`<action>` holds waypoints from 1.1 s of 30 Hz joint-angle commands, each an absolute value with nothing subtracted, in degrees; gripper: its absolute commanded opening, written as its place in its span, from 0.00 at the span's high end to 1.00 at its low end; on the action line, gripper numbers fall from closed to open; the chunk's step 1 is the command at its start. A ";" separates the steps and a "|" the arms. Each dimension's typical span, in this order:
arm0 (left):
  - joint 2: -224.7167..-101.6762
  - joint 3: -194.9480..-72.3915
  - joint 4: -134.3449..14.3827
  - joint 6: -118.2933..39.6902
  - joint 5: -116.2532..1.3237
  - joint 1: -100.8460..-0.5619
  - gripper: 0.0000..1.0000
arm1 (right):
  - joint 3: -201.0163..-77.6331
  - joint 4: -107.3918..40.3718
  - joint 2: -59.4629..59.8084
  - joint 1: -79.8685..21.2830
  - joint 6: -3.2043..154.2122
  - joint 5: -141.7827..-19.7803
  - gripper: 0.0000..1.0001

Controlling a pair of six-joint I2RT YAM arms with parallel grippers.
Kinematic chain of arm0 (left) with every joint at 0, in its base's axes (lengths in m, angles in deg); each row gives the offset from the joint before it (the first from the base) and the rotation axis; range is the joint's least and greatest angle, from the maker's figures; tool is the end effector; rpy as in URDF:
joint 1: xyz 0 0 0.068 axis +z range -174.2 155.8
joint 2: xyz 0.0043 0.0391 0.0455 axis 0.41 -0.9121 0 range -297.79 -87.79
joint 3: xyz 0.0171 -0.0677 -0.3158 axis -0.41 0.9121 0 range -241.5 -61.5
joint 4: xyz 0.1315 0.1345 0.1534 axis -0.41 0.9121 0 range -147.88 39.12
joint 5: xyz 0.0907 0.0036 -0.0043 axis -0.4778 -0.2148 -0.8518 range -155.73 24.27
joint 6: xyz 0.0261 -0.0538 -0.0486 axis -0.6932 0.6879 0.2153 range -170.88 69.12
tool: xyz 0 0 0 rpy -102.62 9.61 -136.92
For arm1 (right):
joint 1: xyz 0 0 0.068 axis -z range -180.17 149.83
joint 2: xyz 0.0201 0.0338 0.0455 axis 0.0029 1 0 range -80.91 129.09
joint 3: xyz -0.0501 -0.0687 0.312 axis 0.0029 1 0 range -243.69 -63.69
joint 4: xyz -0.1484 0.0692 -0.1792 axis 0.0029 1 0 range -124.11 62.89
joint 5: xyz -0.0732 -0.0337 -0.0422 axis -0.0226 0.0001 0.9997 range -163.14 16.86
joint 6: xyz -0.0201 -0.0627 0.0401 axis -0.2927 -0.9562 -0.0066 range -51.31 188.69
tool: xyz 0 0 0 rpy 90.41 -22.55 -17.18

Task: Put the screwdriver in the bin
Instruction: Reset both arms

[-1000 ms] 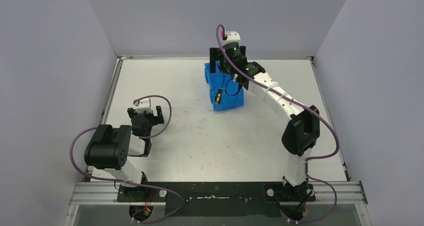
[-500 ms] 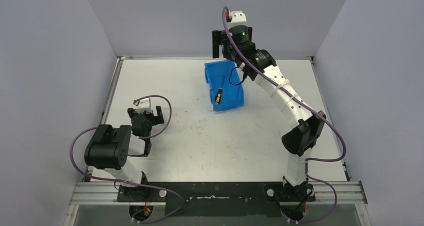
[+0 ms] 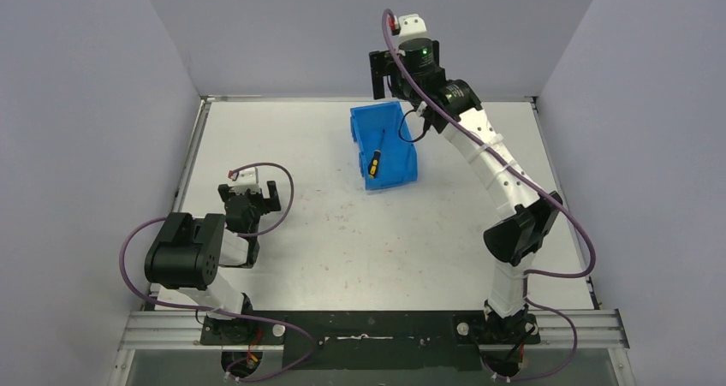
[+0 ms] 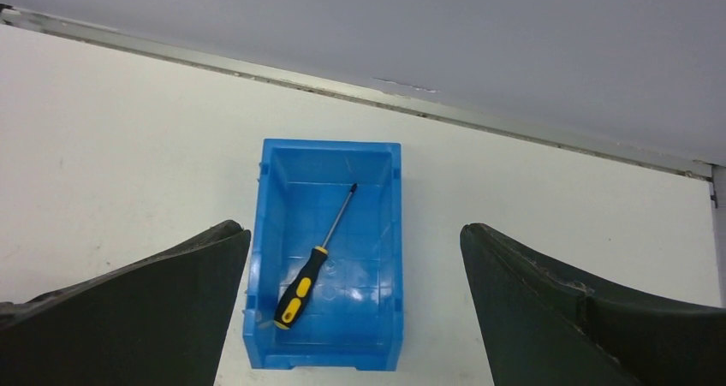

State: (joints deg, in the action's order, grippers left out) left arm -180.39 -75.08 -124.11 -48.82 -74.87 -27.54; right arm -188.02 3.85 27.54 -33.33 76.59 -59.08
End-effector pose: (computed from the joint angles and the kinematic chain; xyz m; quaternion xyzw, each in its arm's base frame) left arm 0.2714 -0.0054 0.1891 -0.0411 0.7795 0.0330 0.6242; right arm 0.3834 0.2313 0.4807 -0.1133 0.8182 0.0994 0.5549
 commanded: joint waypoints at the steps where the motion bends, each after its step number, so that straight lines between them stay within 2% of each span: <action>1: -180.09 -76.09 -127.17 -49.15 -74.69 -27.63 0.03 | -186.99 4.76 24.43 -29.48 74.15 -59.84 0.00; 27: -180.09 -76.09 -127.16 -49.17 -74.69 -27.63 0.03 | -179.23 7.43 18.59 2.05 71.33 -80.33 0.00; 33: -180.11 -76.09 -127.14 -49.21 -74.69 -27.63 0.03 | -178.94 7.20 18.53 3.23 71.58 -81.32 0.00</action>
State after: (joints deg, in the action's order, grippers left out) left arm -180.39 -75.06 -124.11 -48.82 -74.87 -27.54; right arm -179.06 8.02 21.48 3.58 71.91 -79.01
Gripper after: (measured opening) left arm 0.971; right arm 0.999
